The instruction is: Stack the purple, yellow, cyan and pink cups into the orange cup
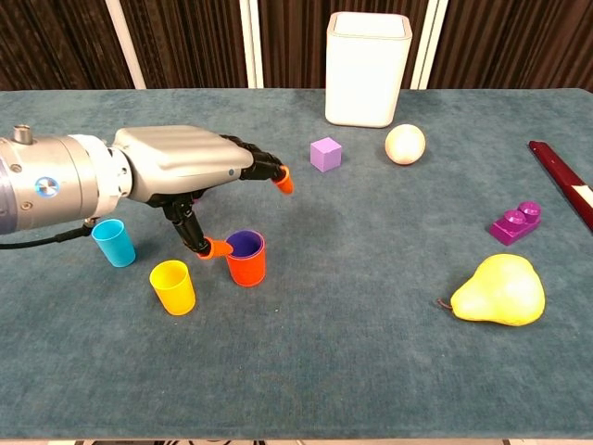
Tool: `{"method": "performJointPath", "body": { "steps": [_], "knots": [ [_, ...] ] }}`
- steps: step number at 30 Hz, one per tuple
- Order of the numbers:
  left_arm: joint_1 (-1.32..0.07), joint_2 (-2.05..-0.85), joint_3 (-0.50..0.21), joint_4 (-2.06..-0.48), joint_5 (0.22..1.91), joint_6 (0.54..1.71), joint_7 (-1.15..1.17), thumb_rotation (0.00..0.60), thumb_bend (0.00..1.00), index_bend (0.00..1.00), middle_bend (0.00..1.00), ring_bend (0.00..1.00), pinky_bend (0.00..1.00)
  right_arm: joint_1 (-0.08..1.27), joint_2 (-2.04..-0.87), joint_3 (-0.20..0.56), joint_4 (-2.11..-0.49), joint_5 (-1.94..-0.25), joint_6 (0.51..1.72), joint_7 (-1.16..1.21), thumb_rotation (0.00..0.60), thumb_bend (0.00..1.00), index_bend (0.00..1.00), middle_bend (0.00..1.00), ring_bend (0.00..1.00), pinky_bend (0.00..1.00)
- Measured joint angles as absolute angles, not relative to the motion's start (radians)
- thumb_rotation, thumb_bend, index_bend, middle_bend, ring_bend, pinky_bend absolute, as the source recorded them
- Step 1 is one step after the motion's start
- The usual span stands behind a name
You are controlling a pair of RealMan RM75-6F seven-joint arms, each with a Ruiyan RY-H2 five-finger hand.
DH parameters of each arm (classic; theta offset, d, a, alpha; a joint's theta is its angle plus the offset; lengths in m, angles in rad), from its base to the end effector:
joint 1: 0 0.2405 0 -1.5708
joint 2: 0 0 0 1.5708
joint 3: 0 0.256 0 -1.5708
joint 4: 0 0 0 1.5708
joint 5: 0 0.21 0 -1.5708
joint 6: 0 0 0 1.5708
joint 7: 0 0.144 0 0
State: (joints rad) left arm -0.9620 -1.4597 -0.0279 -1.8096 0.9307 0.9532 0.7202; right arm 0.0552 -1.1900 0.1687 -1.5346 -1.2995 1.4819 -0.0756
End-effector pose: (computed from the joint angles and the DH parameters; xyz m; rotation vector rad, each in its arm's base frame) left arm -0.0796 0.2935 -0.0283 -2.2511 -0.6773 -0.7444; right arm -0.3431 -0.1926 0.1720 1.1445 -0.8734 0.7984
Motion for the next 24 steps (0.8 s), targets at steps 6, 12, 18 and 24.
{"method": "performJointPath", "body": {
  "steps": [6, 12, 18, 24],
  "knots": [
    [-0.945, -1.405, -0.024, -1.856, 0.980, 0.990, 0.712, 0.600, 0.27, 0.17, 0.06, 0.00, 0.00, 0.057, -1.187, 0.168, -1.541, -1.295, 1.475, -0.084, 0.600, 0.42, 0.04, 0.00, 0.04, 0.02],
    [-0.900, -1.307, 0.001, -1.924, 1.063, 1.013, 0.640, 0.600, 0.27, 0.22, 0.06, 0.00, 0.00, 0.057, -1.188, 0.167, -1.547, -1.298, 1.478, -0.091, 0.600, 0.42, 0.04, 0.00, 0.04, 0.02],
    [-0.846, -1.192, 0.055, -1.999, 1.172, 1.016, 0.533, 0.600, 0.27, 0.24, 0.06, 0.00, 0.00, 0.057, -1.190, 0.165, -1.551, -1.302, 1.481, -0.097, 0.600, 0.42, 0.04, 0.00, 0.04, 0.02],
    [-0.801, -1.114, 0.126, -2.016, 1.266, 0.989, 0.451, 0.600, 0.26, 0.25, 0.06, 0.00, 0.00, 0.058, -1.191, 0.165, -1.553, -1.302, 1.481, -0.097, 0.600, 0.42, 0.04, 0.00, 0.04, 0.02]
  ]
}}
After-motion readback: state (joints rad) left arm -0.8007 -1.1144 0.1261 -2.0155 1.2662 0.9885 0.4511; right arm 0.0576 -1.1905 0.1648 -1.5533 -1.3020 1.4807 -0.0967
